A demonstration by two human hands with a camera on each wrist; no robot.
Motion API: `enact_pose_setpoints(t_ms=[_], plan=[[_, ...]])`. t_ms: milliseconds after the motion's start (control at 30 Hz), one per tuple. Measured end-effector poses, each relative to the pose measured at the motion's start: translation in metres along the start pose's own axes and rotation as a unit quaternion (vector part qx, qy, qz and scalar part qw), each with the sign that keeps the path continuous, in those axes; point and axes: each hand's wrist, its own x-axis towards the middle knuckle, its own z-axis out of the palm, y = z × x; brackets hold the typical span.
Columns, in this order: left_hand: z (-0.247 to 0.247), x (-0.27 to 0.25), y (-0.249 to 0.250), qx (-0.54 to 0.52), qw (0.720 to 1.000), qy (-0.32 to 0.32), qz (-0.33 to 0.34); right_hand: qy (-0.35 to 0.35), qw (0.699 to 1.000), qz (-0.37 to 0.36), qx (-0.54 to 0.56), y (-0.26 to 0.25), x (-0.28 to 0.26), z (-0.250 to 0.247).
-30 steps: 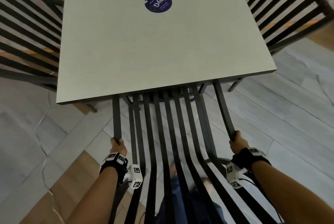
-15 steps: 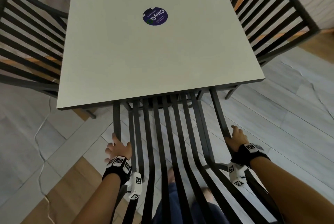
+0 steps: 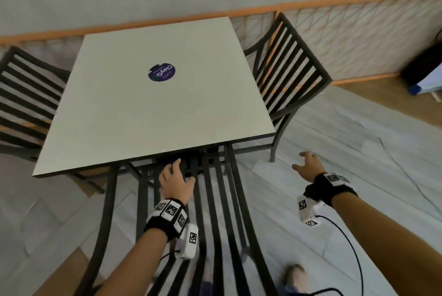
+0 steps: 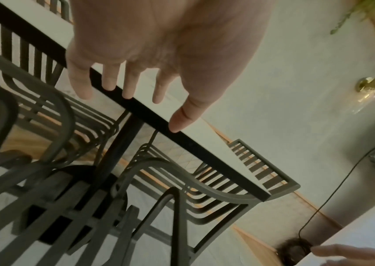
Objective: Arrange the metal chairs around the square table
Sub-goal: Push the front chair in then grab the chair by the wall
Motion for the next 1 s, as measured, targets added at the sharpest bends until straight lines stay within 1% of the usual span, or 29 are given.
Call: enact_pose_setpoints(t_ms=[100, 167, 233, 333, 400, 533, 667, 833, 900, 1000], plan=[[0.019, -0.016, 0.057, -0.003, 1.0, 0.019, 0.006, -0.006, 1.0, -0.014, -0.008, 0.03, 0.017, -0.061], [0.035, -0.025, 0.096, 0.022, 0.999, 0.026, 0.033, 0.0, 0.999, -0.028, -0.017, 0.048, 0.025, -0.099], [0.053, -0.034, 0.136, 0.019, 0.998, 0.023, 0.061, 0.012, 0.998, -0.049, -0.024, 0.061, 0.034, -0.134], [0.079, -0.039, 0.196, 0.002, 0.996, 0.012, 0.089, 0.03, 0.994, -0.101, -0.03, 0.061, 0.052, -0.176], [0.095, -0.035, 0.229, 0.009, 0.994, 0.009, 0.107, 0.04, 0.99, -0.134, -0.03, 0.054, 0.066, -0.195], [0.124, -0.01, 0.282, 0.035, 0.99, 0.0, 0.14, 0.04, 0.98, -0.193, -0.014, 0.024, 0.1, -0.218], [0.149, 0.024, 0.319, 0.058, 0.989, -0.011, 0.135, 0.04, 0.969, -0.244, -0.022, -0.012, 0.142, -0.227], [0.179, 0.088, 0.359, 0.054, 0.988, -0.028, 0.139, 0.031, 0.963, -0.264, -0.042, -0.049, 0.212, -0.238], [0.191, 0.123, 0.377, 0.043, 0.988, -0.049, 0.14, 0.041, 0.96, -0.271, -0.052, -0.061, 0.248, -0.242], [0.207, 0.163, 0.392, 0.016, 0.987, -0.105, 0.124, 0.061, 0.957, -0.275, -0.074, -0.071, 0.285, -0.242]])
